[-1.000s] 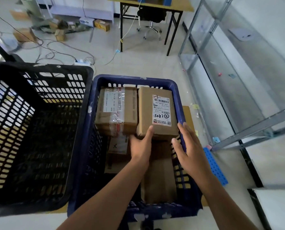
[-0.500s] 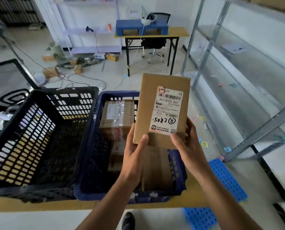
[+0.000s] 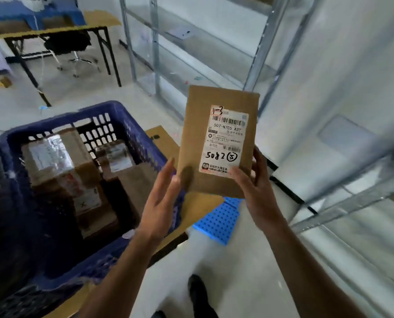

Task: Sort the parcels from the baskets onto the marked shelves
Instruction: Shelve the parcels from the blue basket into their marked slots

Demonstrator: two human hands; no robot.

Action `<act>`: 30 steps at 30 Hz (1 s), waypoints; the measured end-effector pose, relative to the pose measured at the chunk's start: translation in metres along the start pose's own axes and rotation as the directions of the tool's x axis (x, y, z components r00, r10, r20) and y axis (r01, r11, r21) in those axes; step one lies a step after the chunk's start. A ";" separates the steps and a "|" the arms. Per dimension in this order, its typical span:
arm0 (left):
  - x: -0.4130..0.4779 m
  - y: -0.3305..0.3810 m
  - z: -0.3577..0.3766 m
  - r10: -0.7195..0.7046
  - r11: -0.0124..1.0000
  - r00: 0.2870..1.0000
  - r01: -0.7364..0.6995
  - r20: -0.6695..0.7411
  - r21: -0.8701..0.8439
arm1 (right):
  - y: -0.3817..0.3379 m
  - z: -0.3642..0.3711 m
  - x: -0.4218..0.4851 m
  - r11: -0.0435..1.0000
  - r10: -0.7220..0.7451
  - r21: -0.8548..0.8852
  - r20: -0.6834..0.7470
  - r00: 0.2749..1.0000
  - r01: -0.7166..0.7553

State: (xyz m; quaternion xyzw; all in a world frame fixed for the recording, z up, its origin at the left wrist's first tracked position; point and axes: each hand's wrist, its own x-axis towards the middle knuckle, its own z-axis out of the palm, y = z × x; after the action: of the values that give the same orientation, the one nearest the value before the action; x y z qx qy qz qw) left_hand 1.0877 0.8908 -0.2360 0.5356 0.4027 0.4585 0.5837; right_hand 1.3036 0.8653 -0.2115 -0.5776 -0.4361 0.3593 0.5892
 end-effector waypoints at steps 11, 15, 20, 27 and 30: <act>-0.074 -0.058 0.100 0.004 0.751 0.887 -0.308 0.462 0.584 | 0.034 -0.135 -0.231 0.966 0.226 0.005 -0.506 0.832 -0.260; -0.110 -0.064 0.156 -0.071 0.648 0.797 -0.421 0.600 0.635 | 0.039 -0.177 -0.302 0.962 0.248 0.068 -0.617 0.747 -0.263; -0.164 -0.065 0.244 -0.076 0.567 0.694 -0.561 0.716 0.604 | 0.042 -0.244 -0.385 0.965 0.250 0.129 -0.715 0.653 -0.228; -0.262 -0.057 0.405 -0.029 0.500 0.548 -0.716 0.836 0.487 | 0.027 -0.372 -0.504 0.978 0.194 0.115 -0.808 0.557 -0.175; -0.302 -0.044 0.475 0.027 0.476 0.471 -0.782 0.882 0.403 | 0.012 -0.427 -0.543 0.985 0.141 0.067 -0.842 0.521 -0.157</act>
State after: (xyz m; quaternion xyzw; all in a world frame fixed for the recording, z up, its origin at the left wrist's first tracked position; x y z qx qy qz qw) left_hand 1.4714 0.4772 -0.2380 0.9590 0.0961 0.0909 0.2506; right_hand 1.5050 0.2059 -0.2565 -0.7191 -0.0501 0.0815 0.6883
